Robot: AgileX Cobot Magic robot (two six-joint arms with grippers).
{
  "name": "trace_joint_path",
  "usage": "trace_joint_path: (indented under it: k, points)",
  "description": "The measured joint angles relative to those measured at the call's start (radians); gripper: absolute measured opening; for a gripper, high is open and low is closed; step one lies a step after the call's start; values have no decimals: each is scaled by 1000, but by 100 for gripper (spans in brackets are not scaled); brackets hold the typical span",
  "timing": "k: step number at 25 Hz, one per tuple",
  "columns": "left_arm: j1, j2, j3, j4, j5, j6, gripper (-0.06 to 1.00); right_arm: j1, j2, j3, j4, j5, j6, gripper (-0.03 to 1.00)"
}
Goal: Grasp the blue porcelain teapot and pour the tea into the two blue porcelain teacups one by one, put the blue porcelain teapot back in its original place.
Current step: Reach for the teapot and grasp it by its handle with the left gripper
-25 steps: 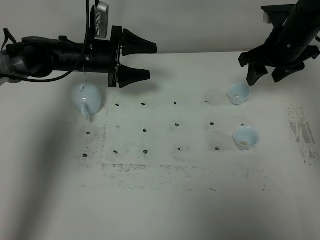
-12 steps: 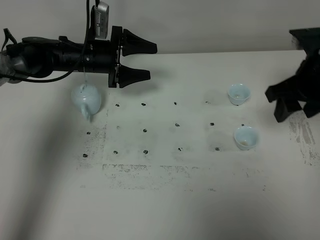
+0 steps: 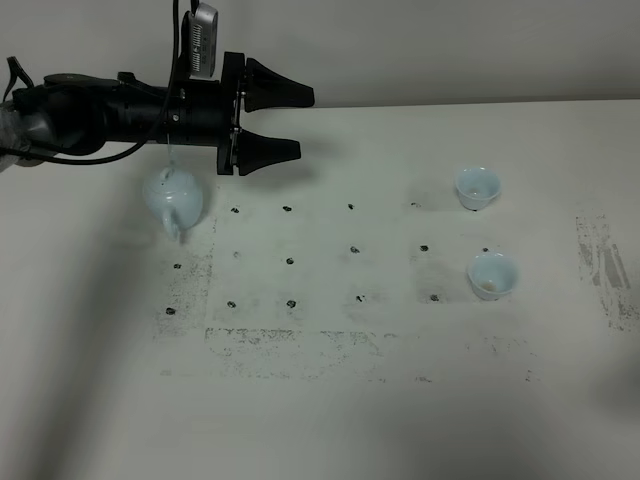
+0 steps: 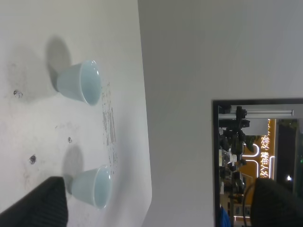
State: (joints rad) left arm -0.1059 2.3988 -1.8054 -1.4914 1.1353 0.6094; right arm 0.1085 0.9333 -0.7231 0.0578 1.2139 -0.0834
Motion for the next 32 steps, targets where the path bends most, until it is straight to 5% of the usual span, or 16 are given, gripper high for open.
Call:
trace_joint_path:
  k: [7,19,32]
  points:
    - [0,0,0,-1,0,0,74,0,-400,185,0,-77,2,47]
    - [0,0,0,-37,0,-1,74,0,-903,198,-3,-99,5,47]
    - [17,0,0,-56,10,1,74,0,-941,199,-28,-99,5,47]
